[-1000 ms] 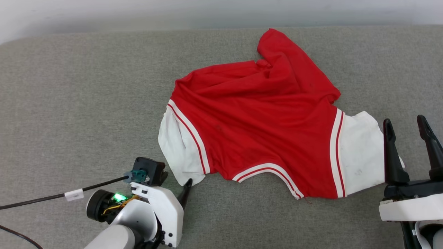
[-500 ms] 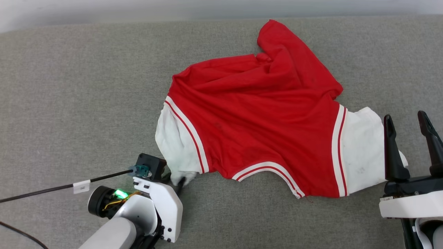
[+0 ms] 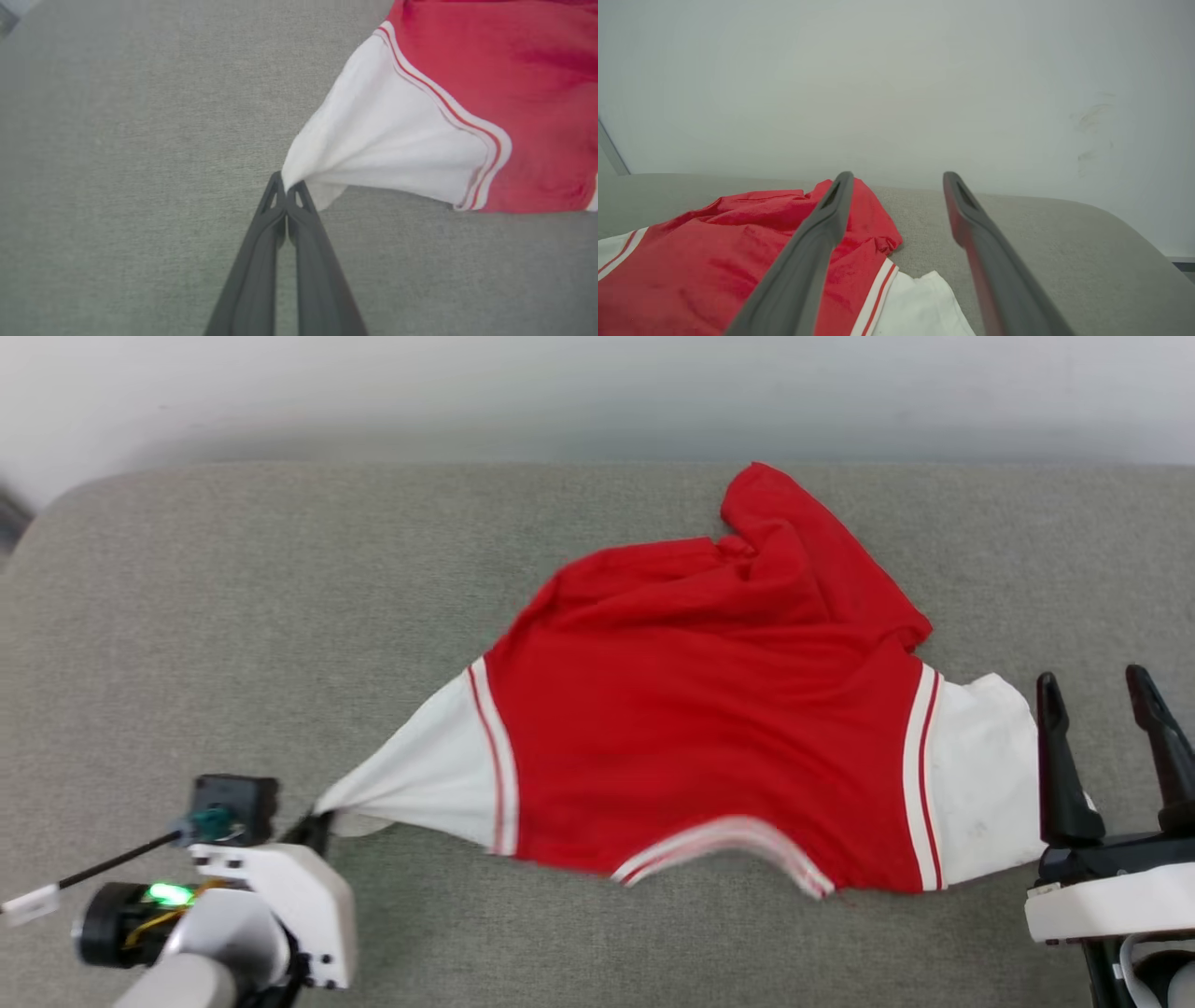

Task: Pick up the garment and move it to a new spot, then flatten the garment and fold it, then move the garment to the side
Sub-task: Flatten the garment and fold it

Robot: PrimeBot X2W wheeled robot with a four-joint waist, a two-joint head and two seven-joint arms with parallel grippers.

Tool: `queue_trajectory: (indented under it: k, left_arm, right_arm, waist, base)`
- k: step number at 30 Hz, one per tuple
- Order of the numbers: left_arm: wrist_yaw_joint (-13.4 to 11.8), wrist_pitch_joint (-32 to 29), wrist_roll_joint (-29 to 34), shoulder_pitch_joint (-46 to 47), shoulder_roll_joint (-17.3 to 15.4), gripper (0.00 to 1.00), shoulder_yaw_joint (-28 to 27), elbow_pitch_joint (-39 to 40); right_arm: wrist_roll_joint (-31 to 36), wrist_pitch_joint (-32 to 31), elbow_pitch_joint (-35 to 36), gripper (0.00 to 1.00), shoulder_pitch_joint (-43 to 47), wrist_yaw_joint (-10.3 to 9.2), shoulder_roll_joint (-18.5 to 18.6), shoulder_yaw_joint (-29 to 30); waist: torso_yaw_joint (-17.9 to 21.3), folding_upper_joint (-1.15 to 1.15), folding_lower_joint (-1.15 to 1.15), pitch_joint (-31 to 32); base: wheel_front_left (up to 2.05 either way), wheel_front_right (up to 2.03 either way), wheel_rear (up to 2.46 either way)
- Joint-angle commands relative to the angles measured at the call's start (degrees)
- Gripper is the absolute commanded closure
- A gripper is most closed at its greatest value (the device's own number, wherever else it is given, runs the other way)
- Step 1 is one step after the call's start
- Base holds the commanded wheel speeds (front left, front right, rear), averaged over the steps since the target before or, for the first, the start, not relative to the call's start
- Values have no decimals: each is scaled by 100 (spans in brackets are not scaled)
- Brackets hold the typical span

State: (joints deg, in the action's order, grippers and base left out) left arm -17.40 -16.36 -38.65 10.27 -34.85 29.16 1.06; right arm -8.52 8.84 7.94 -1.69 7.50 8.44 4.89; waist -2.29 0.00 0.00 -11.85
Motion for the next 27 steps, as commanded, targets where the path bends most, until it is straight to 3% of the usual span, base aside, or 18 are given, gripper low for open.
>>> queue_trajectory:
  k: [1,5,6,7,8,13,18,21,24,27]
  left_arm:
    - [-157,63,55,-128,-167,100,-138,116]
    - [-313,131,-25,-370,-334,100,-316,173]
    - [-304,181,-55,-386,-282,95,-325,174]
    - [-297,248,-47,-388,-250,35,-332,151]
    - [-272,332,-28,-395,-229,0,-322,124]
    - [-83,1093,186,-289,-103,0,-347,105]
    - [-76,2067,414,-352,126,0,-451,220]
    - [-64,2647,701,-409,158,0,-401,284]
    - [-48,2916,875,-442,202,0,-370,381]
    - [-88,3052,1093,-469,168,0,-402,536]
  right_arm:
    - [-31,-57,-28,0,78,-2,-35,-8]
    - [-21,-358,-239,0,119,-2,-53,-10]
    - [-14,-399,-275,0,128,-2,-44,-26]
    - [-27,-433,-308,0,135,-2,-42,-31]
    - [-37,-474,-338,0,139,-3,-37,-30]
    - [-97,-591,-405,0,168,-2,49,-26]
    - [-280,-1061,-441,0,110,-2,252,-147]
    - [-441,-1720,-432,0,149,-2,561,-313]
    - [-815,-2852,-367,0,235,-2,991,-501]
    - [-1019,-3892,-262,0,170,-3,1296,-323]
  waist:
    - [-70,0,0,79]
    - [-99,0,0,92]
    - [-99,0,0,89]
    - [-99,0,0,91]
    - [-97,0,0,95]
    - [-132,0,0,190]
    - [-158,0,0,355]
    - [-201,0,0,428]
    - [-252,0,0,480]
    - [-317,0,0,461]
  base:
    - [0,0,0]
    - [0,0,0]
    - [0,0,0]
    - [0,0,0]
    - [0,0,0]
    - [0,0,0]
    - [0,0,0]
    - [0,0,0]
    - [0,0,0]
    - [0,0,0]
